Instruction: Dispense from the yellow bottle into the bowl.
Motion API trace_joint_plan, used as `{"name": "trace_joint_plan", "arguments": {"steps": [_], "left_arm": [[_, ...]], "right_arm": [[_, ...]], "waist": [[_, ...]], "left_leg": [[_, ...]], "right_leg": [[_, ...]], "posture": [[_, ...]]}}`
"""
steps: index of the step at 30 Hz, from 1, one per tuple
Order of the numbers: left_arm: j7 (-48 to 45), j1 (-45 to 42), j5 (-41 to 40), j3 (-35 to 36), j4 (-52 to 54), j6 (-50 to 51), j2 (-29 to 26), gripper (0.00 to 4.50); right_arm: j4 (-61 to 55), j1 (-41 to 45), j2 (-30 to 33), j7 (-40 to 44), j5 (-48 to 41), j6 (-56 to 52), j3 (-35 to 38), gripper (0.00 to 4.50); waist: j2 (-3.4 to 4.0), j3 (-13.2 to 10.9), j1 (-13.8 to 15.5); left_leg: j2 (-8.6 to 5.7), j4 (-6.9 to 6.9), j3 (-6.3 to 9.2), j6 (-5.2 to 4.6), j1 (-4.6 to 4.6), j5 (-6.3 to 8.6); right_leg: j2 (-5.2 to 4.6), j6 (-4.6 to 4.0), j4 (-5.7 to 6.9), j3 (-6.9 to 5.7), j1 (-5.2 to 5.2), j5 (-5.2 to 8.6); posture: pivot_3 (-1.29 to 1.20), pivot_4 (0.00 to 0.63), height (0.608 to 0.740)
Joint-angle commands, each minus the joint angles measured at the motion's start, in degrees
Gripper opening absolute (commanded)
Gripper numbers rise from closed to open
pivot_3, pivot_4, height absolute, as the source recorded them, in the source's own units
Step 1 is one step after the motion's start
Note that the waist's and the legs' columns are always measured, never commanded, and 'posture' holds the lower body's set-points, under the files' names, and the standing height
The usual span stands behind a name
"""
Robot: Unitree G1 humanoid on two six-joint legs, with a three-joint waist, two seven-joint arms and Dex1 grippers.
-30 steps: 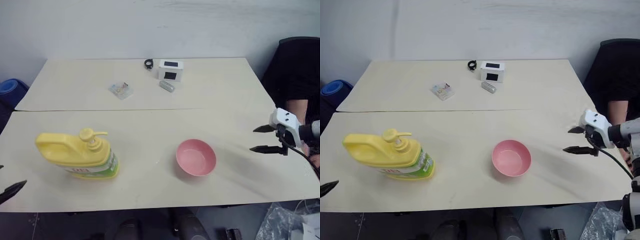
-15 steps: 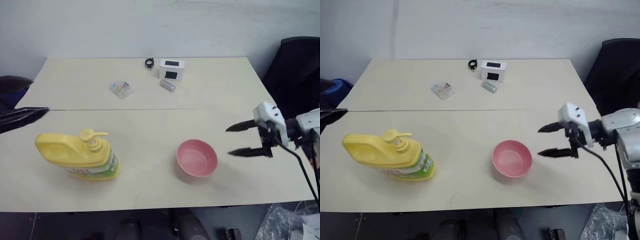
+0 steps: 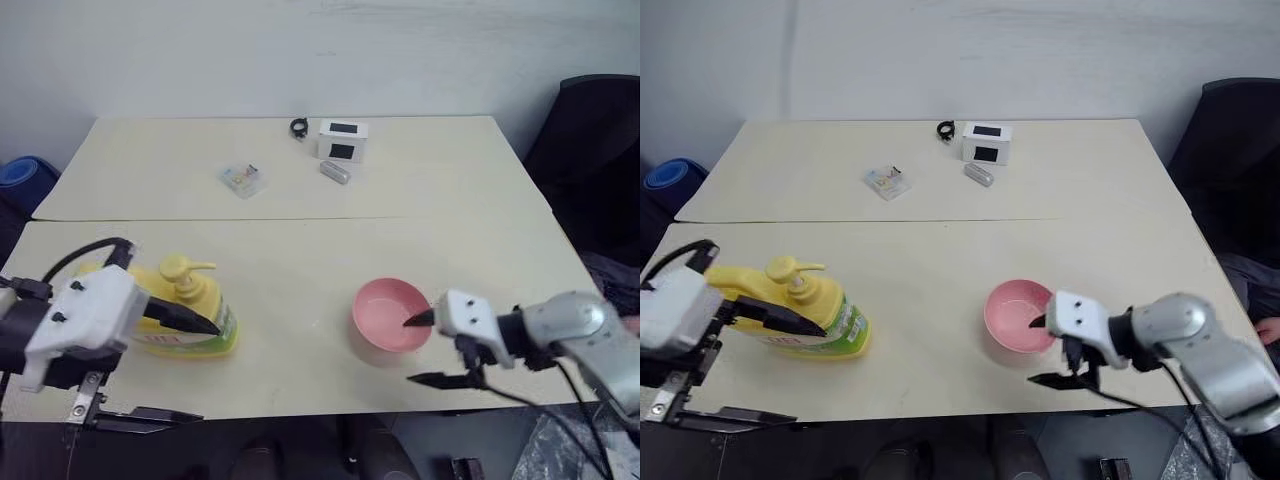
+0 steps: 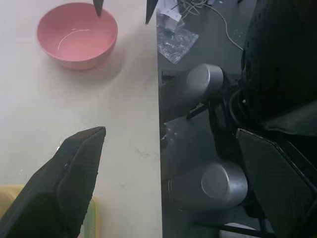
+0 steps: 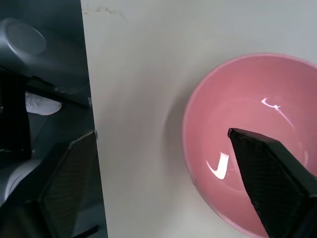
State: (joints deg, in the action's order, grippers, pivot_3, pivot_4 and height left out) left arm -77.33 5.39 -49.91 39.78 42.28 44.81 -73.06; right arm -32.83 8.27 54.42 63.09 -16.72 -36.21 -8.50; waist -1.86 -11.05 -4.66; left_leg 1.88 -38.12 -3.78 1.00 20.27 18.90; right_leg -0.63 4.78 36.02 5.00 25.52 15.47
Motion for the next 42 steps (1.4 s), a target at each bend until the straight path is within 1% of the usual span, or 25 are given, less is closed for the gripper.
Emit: {"name": "trace_joint_plan", "arguments": {"steps": [1,3,6,10,13,14,17,19,27,30,34,37,40,42], "left_arm": [[0.83,-1.45,-0.02,-1.31,0.53,-1.24,-0.22,4.50],[1.95,-2.87,-0.70,-2.73,0.27,-1.21,-0.32,4.50],[3.00,-4.28,-0.92,-4.19,0.24,-0.98,-0.29,4.50],[4.49,-4.63,-3.03,-3.51,1.27,1.27,0.12,4.50],[5.58,-4.31,-4.31,-2.77,2.33,2.61,0.38,4.50],[5.85,-4.32,-4.51,-2.71,2.55,2.83,0.43,4.50],[7.11,-4.60,-5.70,-2.29,3.02,3.94,0.55,4.50],[7.88,-5.09,-6.33,-2.28,2.86,4.30,0.40,4.50],[13.52,-9.34,-7.91,-5.15,0.77,4.22,1.11,4.50],[19.33,-15.04,-11.30,-6.51,-3.04,4.99,2.25,4.50],[27.28,-23.95,-17.03,-6.60,-10.43,7.28,3.23,4.50],[29.55,-26.30,-17.85,-3.02,-15.68,8.53,3.16,4.50],[28.26,-24.93,-16.33,0.28,-18.17,8.86,2.78,3.92],[26.90,-22.60,-15.12,2.85,-18.13,9.13,2.84,3.33]], "right_arm": [[-2.17,-1.11,-0.72,-3.47,2.98,1.18,-2.28,3.20],[-1.24,-1.16,-1.88,-5.71,5.16,1.83,-4.36,2.56],[0.80,-1.11,-3.08,-8.62,9.25,3.88,-7.09,2.56],[2.65,-0.94,-5.61,-12.61,12.50,5.60,-8.32,2.56],[3.53,-0.71,-7.00,-13.64,14.03,6.65,-9.21,1.96],[3.79,-0.63,-7.29,-13.75,14.35,6.82,-9.43,1.67],[5.16,-0.08,-8.44,-13.95,15.27,7.40,-10.11,0.61],[6.09,0.36,-8.62,-13.54,15.82,7.90,-10.65,0.03],[7.25,2.34,-8.44,-11.67,16.18,8.93,-10.45,0.03],[6.57,5.92,-6.93,-8.04,14.57,8.60,-9.29,0.03],[6.50,14.83,-6.14,-1.98,10.43,4.99,-8.01,0.03],[8.10,25.77,-7.29,4.28,7.00,1.56,-9.95,0.03],[11.65,35.08,-10.12,8.55,6.16,0.43,-13.67,0.00],[14.18,40.02,-12.80,10.34,7.26,1.43,-16.79,0.00]], "waist": [[-0.01,0.01,0.02],[-0.06,0.03,0.03],[-0.09,0.05,-0.02],[-0.10,0.05,-0.07],[-0.10,0.05,-0.06],[-0.10,0.05,-0.06],[-0.11,0.05,-0.05],[-0.13,0.07,-0.06],[-0.34,0.19,-0.05],[-0.34,0.18,-0.03],[-0.33,0.17,-0.21],[-0.29,0.14,-0.43],[-0.28,0.13,-0.35],[-0.29,0.14,-0.26]], "left_leg": [[0.00,0.00,-0.01,0.00,0.01,0.00],[0.00,-0.01,-0.01,-0.02,0.00,0.01],[0.00,-0.01,0.00,-0.02,0.00,0.01],[0.00,-0.01,0.00,-0.03,0.00,0.02],[0.01,-0.01,0.00,-0.04,0.00,0.02],[0.01,-0.01,0.01,-0.04,0.00,0.02],[0.01,-0.01,0.01,-0.04,0.00,0.02],[0.01,-0.02,0.01,-0.04,0.00,0.02],[0.01,-0.04,0.01,-0.04,-0.04,0.02],[0.01,-0.05,0.02,-0.04,-0.04,0.02],[0.01,-0.09,0.02,-0.05,-0.03,0.02],[0.01,-0.08,0.05,-0.06,-0.06,0.03],[0.02,-0.09,0.13,-0.04,-0.10,0.05],[0.05,-0.06,0.25,-0.03,-0.07,0.06]], "right_leg": [[0.00,0.00,-0.01,0.01,0.00,0.00],[0.00,0.01,-0.01,0.01,0.00,-0.01],[0.01,0.08,0.00,0.01,0.00,-0.05],[0.02,0.14,0.00,0.01,0.01,-0.08],[0.03,0.15,0.01,0.01,0.01,-0.08],[0.03,0.15,0.01,0.00,0.00,-0.08],[0.03,0.16,0.01,0.01,0.00,-0.09],[0.03,0.18,0.01,0.00,0.00,-0.10],[0.04,0.22,0.03,0.01,-0.03,-0.12],[0.04,0.26,0.05,0.00,-0.03,-0.15],[0.06,0.34,0.11,0.01,-0.02,-0.20],[0.07,0.33,0.23,0.02,0.02,-0.20],[0.10,0.17,0.43,-0.01,0.13,-0.10],[0.11,0.05,0.47,-0.12,0.17,-0.02]], "posture": [[0.00,0.150,0.740],[0.00,0.150,0.740],[0.00,0.150,0.740],[0.00,0.150,0.740],[0.00,0.150,0.740],[0.00,0.150,0.740],[0.00,0.150,0.740],[0.00,0.150,0.740],[0.00,0.150,0.740],[0.00,0.150,0.740],[0.00,0.150,0.740],[0.00,0.150,0.740],[0.00,0.150,0.740],[0.00,0.150,0.740]]}}
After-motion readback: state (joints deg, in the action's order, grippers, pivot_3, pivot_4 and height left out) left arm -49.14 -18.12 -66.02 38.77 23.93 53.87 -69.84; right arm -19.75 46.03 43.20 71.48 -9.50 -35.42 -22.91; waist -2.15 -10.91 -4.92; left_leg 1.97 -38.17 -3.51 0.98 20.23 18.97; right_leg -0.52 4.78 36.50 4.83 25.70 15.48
